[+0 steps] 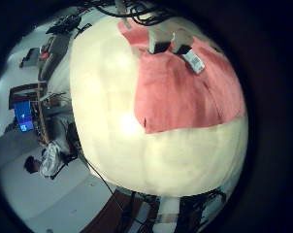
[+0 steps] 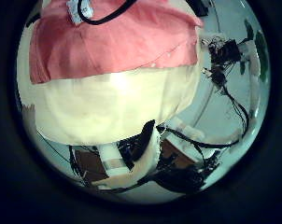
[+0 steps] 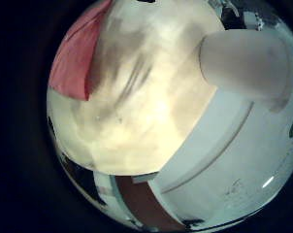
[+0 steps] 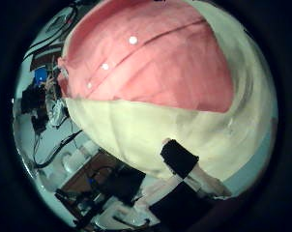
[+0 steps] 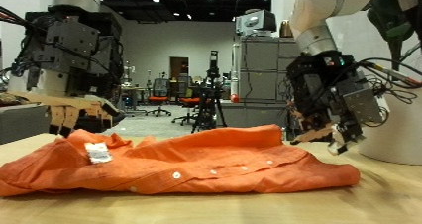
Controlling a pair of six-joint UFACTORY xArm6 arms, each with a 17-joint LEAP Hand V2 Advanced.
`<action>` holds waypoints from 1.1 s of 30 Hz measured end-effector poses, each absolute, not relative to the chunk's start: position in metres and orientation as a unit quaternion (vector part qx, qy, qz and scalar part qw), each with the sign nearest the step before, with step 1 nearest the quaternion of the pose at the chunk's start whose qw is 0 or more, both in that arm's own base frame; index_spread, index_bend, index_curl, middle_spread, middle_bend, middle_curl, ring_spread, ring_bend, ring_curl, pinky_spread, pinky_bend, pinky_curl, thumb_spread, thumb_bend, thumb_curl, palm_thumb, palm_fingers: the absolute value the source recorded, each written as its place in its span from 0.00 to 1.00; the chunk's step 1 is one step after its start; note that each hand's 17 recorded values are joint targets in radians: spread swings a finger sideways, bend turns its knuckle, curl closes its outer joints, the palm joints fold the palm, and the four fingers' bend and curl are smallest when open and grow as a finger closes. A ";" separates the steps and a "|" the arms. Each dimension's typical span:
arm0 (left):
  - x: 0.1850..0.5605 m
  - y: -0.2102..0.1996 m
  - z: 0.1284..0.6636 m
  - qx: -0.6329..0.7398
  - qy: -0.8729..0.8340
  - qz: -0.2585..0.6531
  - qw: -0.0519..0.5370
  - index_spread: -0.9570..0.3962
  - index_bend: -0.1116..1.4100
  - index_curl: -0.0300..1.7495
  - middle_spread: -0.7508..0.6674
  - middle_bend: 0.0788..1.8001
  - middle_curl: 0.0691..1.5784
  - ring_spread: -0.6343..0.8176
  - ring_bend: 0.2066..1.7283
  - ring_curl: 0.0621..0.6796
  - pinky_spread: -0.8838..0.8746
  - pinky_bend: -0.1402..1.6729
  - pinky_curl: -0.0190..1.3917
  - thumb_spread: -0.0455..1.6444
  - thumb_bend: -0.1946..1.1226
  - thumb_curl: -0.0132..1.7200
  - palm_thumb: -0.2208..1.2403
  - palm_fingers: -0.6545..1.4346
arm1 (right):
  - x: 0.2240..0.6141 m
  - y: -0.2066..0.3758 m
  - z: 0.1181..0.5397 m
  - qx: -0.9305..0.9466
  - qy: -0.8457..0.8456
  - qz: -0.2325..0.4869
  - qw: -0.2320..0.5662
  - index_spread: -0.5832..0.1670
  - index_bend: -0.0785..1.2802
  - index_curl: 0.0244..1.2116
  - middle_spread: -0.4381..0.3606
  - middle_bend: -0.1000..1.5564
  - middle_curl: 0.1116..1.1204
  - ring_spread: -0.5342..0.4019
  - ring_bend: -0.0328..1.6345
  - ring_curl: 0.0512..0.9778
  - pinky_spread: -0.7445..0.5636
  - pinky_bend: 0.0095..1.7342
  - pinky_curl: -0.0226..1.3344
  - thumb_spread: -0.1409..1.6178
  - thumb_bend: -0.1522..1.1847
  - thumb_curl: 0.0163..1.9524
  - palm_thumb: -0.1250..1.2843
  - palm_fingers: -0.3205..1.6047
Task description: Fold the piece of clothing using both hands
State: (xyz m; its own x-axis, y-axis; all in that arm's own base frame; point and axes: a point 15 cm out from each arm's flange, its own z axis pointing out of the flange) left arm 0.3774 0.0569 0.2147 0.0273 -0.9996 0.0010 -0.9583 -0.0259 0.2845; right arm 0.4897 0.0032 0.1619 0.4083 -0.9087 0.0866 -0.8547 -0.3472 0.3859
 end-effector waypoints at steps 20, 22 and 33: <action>0.373 0.066 0.215 0.713 -0.687 -0.097 0.100 0.76 0.18 0.19 0.73 0.06 0.15 0.77 0.19 0.27 0.76 0.30 0.24 0.71 0.13 0.15 0.27 0.31 | 0.506 0.014 0.122 0.835 -0.481 -0.050 0.263 0.33 0.18 0.21 0.52 0.18 0.19 0.71 0.23 0.23 0.78 0.20 0.27 0.58 0.10 0.16 0.49 0.23; 0.374 0.068 0.218 0.714 -0.687 -0.095 0.097 0.76 0.18 0.19 0.73 0.06 0.15 0.77 0.19 0.27 0.76 0.30 0.24 0.71 0.13 0.15 0.27 0.32 | 0.507 0.013 0.124 0.834 -0.483 -0.048 0.261 0.34 0.18 0.21 0.50 0.20 0.20 0.66 0.25 0.24 0.75 0.18 0.26 0.58 0.10 0.16 0.52 0.28; 0.373 0.072 0.225 0.717 -0.685 -0.092 0.093 0.76 0.18 0.19 0.73 0.06 0.15 0.76 0.19 0.26 0.76 0.29 0.23 0.70 0.13 0.15 0.28 0.32 | 0.496 0.001 0.137 0.831 -0.489 -0.043 0.260 0.21 0.21 0.25 0.25 0.36 0.31 0.22 0.45 0.32 0.31 0.25 0.25 0.56 0.10 0.18 0.64 0.73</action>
